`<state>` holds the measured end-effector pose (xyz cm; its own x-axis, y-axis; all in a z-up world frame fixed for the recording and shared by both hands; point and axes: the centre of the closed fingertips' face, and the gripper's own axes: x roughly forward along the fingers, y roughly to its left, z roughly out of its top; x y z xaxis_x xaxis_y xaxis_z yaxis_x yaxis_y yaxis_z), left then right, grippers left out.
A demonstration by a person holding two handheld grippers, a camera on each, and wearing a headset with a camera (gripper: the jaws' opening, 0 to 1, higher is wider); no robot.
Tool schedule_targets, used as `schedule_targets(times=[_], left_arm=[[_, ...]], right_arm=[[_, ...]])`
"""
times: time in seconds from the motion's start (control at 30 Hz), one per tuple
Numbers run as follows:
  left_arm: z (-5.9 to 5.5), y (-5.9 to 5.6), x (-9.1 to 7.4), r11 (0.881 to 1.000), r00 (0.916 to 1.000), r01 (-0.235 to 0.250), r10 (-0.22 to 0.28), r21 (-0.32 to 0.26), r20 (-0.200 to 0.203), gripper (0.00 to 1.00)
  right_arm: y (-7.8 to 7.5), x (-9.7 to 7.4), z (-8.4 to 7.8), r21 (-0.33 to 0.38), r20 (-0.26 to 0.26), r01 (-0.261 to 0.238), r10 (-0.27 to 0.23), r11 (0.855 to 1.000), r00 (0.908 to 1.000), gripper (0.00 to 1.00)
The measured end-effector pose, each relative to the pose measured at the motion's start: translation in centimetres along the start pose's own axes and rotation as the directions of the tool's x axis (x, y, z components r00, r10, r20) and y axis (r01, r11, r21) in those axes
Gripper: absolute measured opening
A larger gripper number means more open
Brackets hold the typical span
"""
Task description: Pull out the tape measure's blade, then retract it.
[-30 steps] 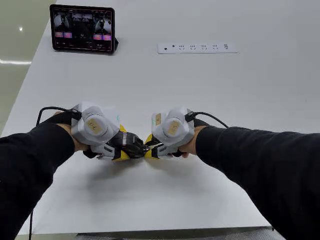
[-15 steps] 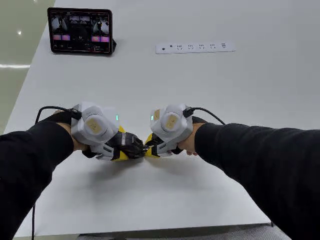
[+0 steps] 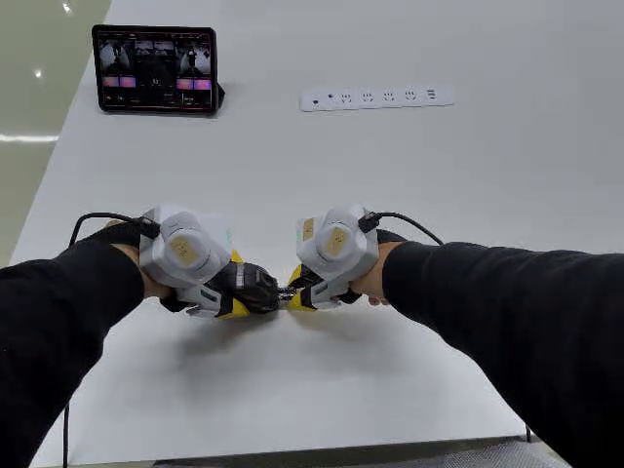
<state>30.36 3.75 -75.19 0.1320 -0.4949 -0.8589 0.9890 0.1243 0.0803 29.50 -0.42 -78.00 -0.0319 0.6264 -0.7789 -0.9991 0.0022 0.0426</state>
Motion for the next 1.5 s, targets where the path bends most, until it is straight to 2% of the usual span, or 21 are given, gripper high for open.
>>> schedule_targets(times=[0.6, 1.5], left_arm=[[-0.1, 0.1, 0.1, 1.000, 1.0000, -0.001, 0.001, -0.003, -0.003, 0.33], [0.0, 0.1, 0.1, 1.000, 1.0000, 0.000, 0.000, -0.013, 0.000, 0.33]], right_arm=[[-0.1, -0.7, -0.9, -0.018, -0.026, 0.009, -0.009, 1.000, 0.9996, 0.09], [-0.3, -1.7, -2.2, 0.005, -0.039, 0.012, -0.012, 1.000, 0.9992, 0.09]])
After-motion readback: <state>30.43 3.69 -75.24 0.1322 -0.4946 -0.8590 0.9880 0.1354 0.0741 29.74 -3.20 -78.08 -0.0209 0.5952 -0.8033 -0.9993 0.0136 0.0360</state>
